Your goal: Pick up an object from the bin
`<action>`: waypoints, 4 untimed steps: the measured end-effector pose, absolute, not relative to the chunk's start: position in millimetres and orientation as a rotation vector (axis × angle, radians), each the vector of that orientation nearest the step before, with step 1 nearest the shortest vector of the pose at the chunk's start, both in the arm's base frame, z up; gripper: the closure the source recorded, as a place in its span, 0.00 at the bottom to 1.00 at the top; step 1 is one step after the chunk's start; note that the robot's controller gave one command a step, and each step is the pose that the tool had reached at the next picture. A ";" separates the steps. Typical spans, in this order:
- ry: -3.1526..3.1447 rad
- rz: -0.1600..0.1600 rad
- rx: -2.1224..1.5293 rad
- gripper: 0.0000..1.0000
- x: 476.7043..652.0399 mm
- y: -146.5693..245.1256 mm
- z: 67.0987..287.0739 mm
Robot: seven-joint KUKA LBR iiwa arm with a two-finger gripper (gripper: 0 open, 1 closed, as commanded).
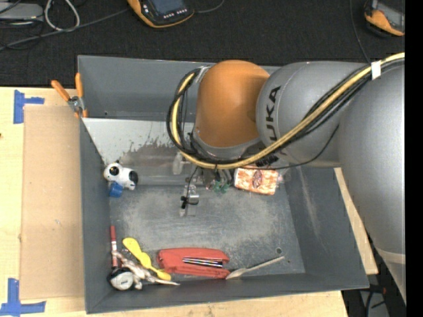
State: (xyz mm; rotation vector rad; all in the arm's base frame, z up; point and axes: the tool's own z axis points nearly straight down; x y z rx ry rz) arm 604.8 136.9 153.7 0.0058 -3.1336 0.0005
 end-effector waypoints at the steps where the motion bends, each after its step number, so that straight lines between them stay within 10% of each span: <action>1: -3.141 -0.001 0.000 0.00 606.4 136.0 158.1; 2: -3.127 0.002 0.110 0.00 527.4 124.7 133.0; 4: -3.134 0.001 0.074 0.00 481.4 107.5 134.6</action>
Offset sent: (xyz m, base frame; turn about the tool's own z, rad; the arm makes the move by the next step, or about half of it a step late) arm -0.0735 -0.0110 -0.0179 -0.0679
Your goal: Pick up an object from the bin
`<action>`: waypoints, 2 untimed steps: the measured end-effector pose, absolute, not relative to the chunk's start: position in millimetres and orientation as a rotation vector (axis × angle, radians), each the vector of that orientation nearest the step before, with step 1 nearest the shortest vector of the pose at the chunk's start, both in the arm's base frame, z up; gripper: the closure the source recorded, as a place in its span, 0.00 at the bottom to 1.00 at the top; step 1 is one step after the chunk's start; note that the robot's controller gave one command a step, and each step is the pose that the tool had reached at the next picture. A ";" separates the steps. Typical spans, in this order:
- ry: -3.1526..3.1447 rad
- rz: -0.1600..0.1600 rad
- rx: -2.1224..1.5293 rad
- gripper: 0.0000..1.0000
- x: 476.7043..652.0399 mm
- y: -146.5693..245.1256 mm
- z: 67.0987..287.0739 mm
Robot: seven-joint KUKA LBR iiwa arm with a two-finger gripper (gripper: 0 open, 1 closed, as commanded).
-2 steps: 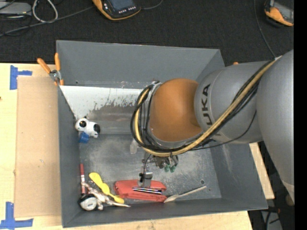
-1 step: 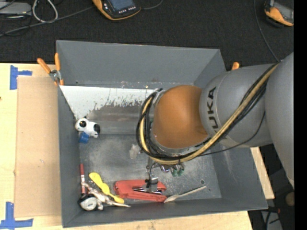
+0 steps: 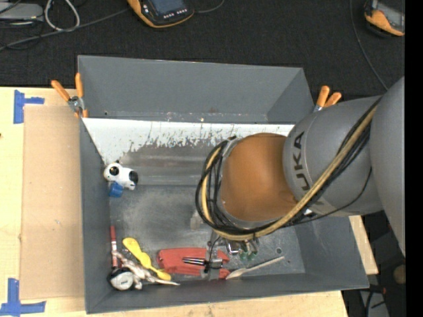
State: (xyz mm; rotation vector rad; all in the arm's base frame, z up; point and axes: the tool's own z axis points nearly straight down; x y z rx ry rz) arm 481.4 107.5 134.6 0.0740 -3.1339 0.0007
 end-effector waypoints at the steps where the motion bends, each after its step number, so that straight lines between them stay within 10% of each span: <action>1: -3.147 -0.006 0.233 0.00 486.1 98.3 67.9; 2: -3.148 -0.005 -0.028 1.00 476.3 97.6 70.7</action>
Offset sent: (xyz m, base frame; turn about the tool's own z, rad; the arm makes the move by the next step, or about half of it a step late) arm -0.0058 -0.0097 -0.0646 0.0615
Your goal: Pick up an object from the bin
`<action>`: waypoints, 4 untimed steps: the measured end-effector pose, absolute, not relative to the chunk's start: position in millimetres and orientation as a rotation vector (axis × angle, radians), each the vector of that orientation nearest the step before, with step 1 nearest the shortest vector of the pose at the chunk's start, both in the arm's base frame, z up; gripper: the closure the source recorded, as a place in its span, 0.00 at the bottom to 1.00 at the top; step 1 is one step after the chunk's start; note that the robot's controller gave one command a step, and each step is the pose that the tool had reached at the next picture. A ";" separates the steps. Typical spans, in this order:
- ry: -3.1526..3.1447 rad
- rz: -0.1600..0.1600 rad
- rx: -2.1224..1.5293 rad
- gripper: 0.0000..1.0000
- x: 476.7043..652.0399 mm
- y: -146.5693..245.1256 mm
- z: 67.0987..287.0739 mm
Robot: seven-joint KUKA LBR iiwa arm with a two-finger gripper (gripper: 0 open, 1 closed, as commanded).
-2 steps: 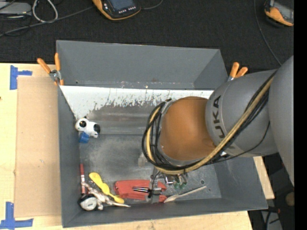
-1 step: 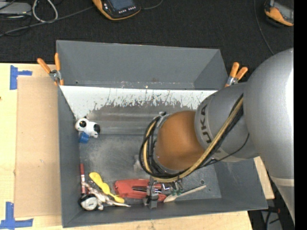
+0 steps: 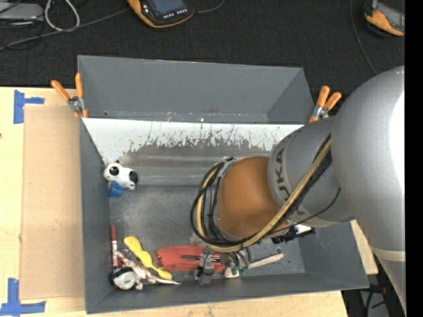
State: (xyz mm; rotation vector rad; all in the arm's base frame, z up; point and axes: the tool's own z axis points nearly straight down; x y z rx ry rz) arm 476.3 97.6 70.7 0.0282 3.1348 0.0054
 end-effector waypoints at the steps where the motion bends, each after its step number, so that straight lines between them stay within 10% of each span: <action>1: 3.135 0.005 0.029 1.00 476.3 97.6 70.7; 4: 3.147 0.001 0.035 1.00 473.2 96.3 159.4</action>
Offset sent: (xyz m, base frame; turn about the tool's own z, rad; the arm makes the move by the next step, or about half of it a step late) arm 0.0000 -0.0001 0.0374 0.0001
